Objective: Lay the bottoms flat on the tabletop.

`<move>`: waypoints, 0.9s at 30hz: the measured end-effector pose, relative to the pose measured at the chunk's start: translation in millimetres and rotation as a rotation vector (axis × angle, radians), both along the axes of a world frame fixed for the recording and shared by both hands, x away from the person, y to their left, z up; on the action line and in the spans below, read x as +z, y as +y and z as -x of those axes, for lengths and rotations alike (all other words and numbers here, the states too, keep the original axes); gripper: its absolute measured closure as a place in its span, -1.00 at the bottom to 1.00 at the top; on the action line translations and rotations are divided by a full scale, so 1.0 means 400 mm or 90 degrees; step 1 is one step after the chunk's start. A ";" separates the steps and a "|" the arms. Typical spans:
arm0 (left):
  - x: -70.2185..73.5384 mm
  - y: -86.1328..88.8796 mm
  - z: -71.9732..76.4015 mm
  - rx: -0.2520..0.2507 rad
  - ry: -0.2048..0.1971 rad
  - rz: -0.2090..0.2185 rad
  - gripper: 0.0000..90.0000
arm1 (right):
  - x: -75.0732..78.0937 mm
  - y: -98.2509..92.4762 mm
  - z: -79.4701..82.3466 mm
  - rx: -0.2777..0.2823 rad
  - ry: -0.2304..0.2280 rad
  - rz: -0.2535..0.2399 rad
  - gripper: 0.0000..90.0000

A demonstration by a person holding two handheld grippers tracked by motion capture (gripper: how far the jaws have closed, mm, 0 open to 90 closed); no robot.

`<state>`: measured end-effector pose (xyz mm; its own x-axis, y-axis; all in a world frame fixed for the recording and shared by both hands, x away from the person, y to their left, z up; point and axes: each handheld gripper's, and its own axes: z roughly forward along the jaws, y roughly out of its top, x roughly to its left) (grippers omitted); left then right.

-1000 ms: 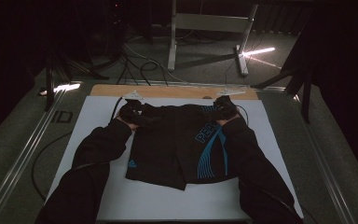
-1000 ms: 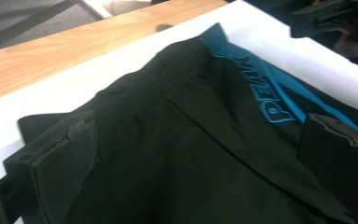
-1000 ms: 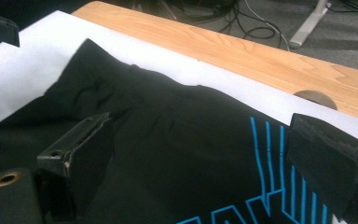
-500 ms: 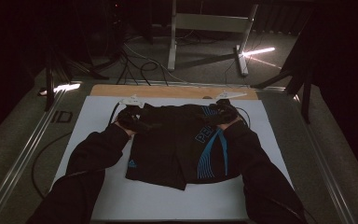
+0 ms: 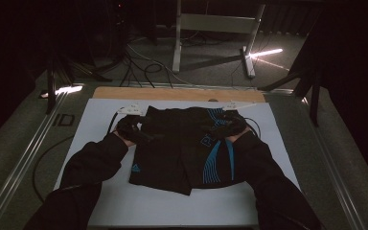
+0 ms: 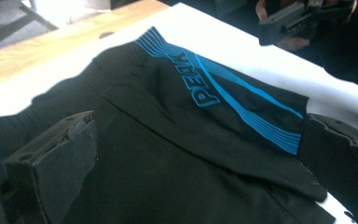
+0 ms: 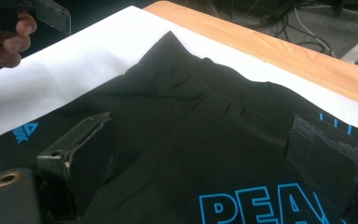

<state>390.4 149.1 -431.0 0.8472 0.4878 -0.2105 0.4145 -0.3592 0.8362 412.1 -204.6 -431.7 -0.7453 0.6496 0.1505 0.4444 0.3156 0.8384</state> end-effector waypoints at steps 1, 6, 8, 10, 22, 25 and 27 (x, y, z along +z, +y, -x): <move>-0.001 0.002 0.006 -0.003 0.001 0.002 -1.00 | 0.000 -0.001 0.006 0.004 -0.001 -0.001 -0.81; -0.003 0.011 0.034 -0.011 -0.003 0.004 -1.00 | 0.003 0.002 0.040 0.024 -0.013 0.000 -0.81; -0.006 0.014 0.045 -0.017 -0.003 0.004 -1.00 | 0.002 0.001 0.054 0.031 -0.023 0.006 -0.81; -0.010 0.016 0.056 -0.019 -0.005 0.004 -1.00 | -0.001 0.001 0.069 0.038 -0.027 0.010 -0.81; -0.046 0.035 0.115 -0.035 0.002 -0.005 -1.00 | -0.040 -0.011 0.164 0.068 -0.039 0.049 -0.81; -0.056 0.039 0.132 -0.037 0.001 -0.008 -1.00 | -0.049 -0.014 0.182 0.073 -0.041 0.061 -0.81; -0.063 0.044 0.144 -0.037 0.002 -0.012 -1.00 | -0.057 -0.020 0.191 0.072 -0.042 0.063 -0.81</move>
